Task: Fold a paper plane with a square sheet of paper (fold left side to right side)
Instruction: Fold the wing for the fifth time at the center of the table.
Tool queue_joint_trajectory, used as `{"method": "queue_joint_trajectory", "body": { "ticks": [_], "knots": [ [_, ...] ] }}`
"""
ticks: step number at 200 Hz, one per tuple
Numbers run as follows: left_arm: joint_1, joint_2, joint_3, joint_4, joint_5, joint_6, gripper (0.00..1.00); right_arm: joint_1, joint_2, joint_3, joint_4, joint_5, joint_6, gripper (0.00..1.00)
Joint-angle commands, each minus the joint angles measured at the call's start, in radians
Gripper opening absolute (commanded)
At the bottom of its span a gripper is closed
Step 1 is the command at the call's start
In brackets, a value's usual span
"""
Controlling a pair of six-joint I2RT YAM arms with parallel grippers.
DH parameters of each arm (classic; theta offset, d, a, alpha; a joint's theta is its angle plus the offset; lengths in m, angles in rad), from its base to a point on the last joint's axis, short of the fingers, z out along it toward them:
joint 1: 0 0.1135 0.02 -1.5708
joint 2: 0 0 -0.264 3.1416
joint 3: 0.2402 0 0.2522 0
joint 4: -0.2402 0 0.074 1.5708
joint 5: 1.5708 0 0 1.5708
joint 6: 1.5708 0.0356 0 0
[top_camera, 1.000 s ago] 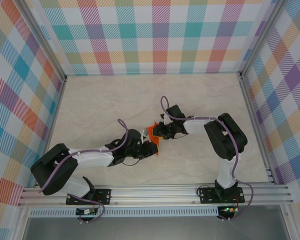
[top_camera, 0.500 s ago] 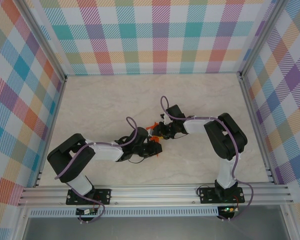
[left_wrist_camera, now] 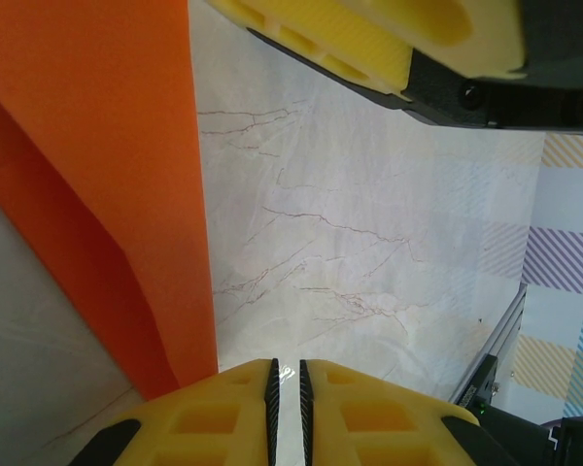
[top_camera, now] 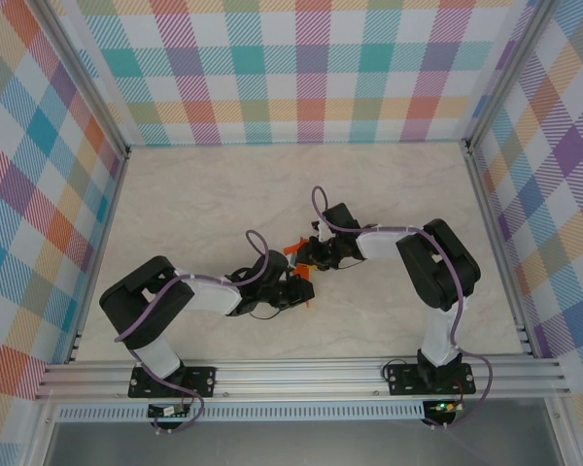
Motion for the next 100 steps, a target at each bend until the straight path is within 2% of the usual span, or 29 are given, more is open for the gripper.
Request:
{"method": "queue_joint_trajectory", "body": {
  "ticks": [1, 100],
  "knots": [
    [-0.007, 0.017, -0.017, 0.007, -0.010, -0.013, 0.16, 0.005, 0.038, -0.003, -0.079, 0.036, -0.027, 0.28],
    [-0.006, 0.042, -0.029, -0.002, -0.005, -0.018, 0.15, 0.007, 0.042, 0.005, -0.088, 0.037, -0.032, 0.28]
  ]
}}
